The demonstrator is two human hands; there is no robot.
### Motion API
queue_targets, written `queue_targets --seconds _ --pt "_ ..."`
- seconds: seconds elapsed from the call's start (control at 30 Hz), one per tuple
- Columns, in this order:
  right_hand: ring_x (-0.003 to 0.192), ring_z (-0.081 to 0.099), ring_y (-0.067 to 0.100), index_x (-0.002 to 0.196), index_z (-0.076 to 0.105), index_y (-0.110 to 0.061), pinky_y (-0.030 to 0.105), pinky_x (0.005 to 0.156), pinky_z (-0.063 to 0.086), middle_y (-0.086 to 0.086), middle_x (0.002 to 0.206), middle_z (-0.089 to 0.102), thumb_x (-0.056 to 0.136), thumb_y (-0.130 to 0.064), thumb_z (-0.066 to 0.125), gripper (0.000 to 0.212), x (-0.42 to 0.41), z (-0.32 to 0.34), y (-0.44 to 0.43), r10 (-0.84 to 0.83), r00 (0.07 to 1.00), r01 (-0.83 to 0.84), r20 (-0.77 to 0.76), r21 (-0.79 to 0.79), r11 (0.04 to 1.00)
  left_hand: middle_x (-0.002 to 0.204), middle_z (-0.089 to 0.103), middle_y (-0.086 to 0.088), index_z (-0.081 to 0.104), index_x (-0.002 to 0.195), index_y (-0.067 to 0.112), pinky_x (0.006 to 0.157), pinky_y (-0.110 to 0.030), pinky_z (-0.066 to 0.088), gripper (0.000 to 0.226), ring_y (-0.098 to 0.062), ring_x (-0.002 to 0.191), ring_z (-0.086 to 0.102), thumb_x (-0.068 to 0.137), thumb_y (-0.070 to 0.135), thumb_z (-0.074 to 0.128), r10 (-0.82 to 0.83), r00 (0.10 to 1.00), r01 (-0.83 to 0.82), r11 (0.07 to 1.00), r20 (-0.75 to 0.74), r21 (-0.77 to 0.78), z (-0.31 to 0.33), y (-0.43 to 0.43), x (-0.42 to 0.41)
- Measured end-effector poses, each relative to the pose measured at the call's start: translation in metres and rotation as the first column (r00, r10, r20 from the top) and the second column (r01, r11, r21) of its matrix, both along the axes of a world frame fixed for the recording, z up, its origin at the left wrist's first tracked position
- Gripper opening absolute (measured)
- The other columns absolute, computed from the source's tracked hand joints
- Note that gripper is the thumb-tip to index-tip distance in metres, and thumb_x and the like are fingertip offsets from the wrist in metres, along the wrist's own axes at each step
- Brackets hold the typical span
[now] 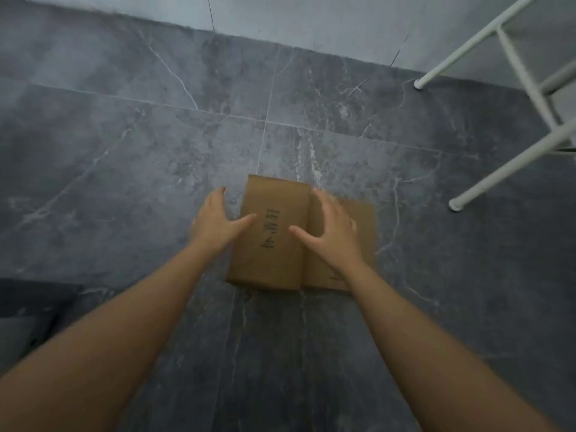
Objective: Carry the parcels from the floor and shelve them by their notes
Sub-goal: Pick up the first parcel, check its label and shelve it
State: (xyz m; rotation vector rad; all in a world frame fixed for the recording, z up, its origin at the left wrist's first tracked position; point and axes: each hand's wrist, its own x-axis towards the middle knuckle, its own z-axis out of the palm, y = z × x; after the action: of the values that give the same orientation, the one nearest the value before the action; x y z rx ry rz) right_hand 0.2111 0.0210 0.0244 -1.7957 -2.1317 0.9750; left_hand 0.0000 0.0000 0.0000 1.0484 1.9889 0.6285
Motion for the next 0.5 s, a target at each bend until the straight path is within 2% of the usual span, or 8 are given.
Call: queue_targets --seconds 0.07,0.13,0.2,0.27,0.43,0.5 --pt "0.148 0.008 0.016 0.151 0.01 -0.025 0.048 0.117 0.01 -0.001 0.161 0.01 0.079 -0.063 0.056 0.093 -0.005 -0.034 0.001 -0.009 0.999 0.01 0.04 -0.005 1.0 0.153 0.027 -0.014 0.017 0.148 0.008 0.108 -0.042 0.035 0.095 -0.031 0.137 0.034 0.076 0.043 0.07 0.158 0.964 -0.139 0.985 0.216 -0.1 -0.03 0.002 0.006" --pt "0.148 0.005 0.017 0.151 0.009 -0.02 0.046 0.119 0.008 0.001 0.161 0.008 0.077 -0.066 0.054 0.098 -0.013 -0.062 0.0 -0.065 0.996 0.066 0.066 -0.022 0.998 0.138 0.049 -0.015 0.032 0.141 0.006 0.09 -0.037 0.049 0.088 -0.03 0.118 0.055 0.073 0.043 0.074 0.268 0.85 -0.188 0.958 0.453 -0.215 -0.052 0.003 0.013" --pt "0.148 0.003 0.018 0.15 0.015 -0.015 0.042 0.119 0.003 0.002 0.161 0.006 0.078 -0.067 0.053 0.097 -0.023 -0.078 0.0 -0.119 0.992 0.117 0.043 0.032 0.993 0.12 0.064 -0.012 0.049 0.13 0.007 0.082 -0.039 0.055 0.085 -0.028 0.101 0.066 0.061 0.046 0.079 0.29 0.757 -0.177 0.954 0.586 -0.244 -0.062 0.004 0.016" --pt "0.148 0.0 0.018 0.15 0.02 -0.014 0.041 0.119 -0.001 0.002 0.162 0.005 0.079 -0.066 0.052 0.093 -0.028 -0.083 0.003 -0.139 0.99 0.137 0.02 0.057 0.989 0.115 0.068 -0.012 0.053 0.128 0.011 0.082 -0.042 0.056 0.083 -0.029 0.098 0.068 0.057 0.044 0.08 0.286 0.706 -0.177 0.957 0.648 -0.23 -0.066 0.007 0.013" --pt "0.148 -0.005 0.014 0.151 0.009 -0.016 0.038 0.117 -0.009 0.0 0.162 0.002 0.078 -0.065 0.054 0.099 -0.032 -0.082 -0.003 -0.151 0.988 0.152 -0.016 0.032 0.988 0.116 0.067 -0.012 0.051 0.129 0.017 0.07 -0.036 0.058 0.057 -0.026 0.092 0.068 0.077 0.029 0.071 0.233 0.636 -0.118 0.971 0.736 -0.205 -0.063 0.002 0.013" --pt "0.148 -0.005 0.013 0.151 0.008 -0.017 0.037 0.117 -0.009 -0.001 0.162 0.004 0.076 -0.065 0.057 0.101 -0.034 -0.08 -0.004 -0.18 0.982 0.181 -0.06 0.014 0.983 0.117 0.067 -0.013 0.05 0.131 0.018 0.064 -0.033 0.059 0.054 -0.024 0.089 0.069 0.08 0.026 0.067 0.224 0.614 -0.111 0.974 0.756 -0.198 -0.057 -0.001 0.014"
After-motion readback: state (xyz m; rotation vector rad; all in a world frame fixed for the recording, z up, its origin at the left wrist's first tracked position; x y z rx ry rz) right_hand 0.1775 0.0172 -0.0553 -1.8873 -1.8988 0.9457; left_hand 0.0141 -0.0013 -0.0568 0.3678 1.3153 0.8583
